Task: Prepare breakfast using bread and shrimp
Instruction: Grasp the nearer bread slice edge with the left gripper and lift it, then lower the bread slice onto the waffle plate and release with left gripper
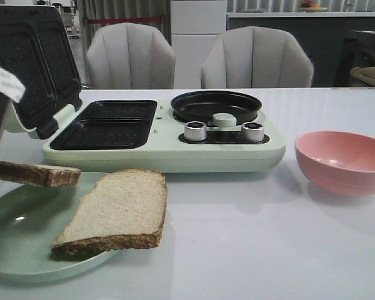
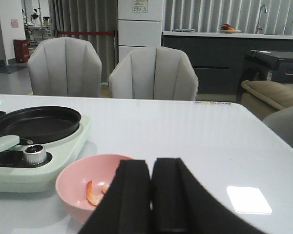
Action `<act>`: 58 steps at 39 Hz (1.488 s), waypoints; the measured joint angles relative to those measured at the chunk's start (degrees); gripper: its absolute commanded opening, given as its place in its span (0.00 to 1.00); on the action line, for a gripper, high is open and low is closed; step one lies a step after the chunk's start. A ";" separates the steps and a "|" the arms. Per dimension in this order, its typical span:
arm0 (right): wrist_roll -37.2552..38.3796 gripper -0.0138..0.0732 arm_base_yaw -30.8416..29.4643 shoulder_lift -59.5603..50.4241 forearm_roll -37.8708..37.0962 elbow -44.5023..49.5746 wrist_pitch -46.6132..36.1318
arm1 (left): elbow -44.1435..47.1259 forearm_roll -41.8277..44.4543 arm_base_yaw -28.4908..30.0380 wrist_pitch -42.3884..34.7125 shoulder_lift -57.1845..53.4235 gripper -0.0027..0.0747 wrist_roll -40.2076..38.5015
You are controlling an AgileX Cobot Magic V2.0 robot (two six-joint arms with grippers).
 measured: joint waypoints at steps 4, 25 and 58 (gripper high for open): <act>0.00 0.33 0.00 0.00 0.00 0.00 0.00 | -0.57 -0.25 -1.66 1.34 -3.32 0.26 0.00; 0.00 0.33 0.00 0.00 0.00 0.00 0.00 | -17.55 6.61 1.23 -2.59 2.72 0.26 0.00; 0.00 0.33 0.00 0.00 0.00 0.00 0.00 | -50.75 10.28 17.73 -19.50 36.37 0.26 -5.33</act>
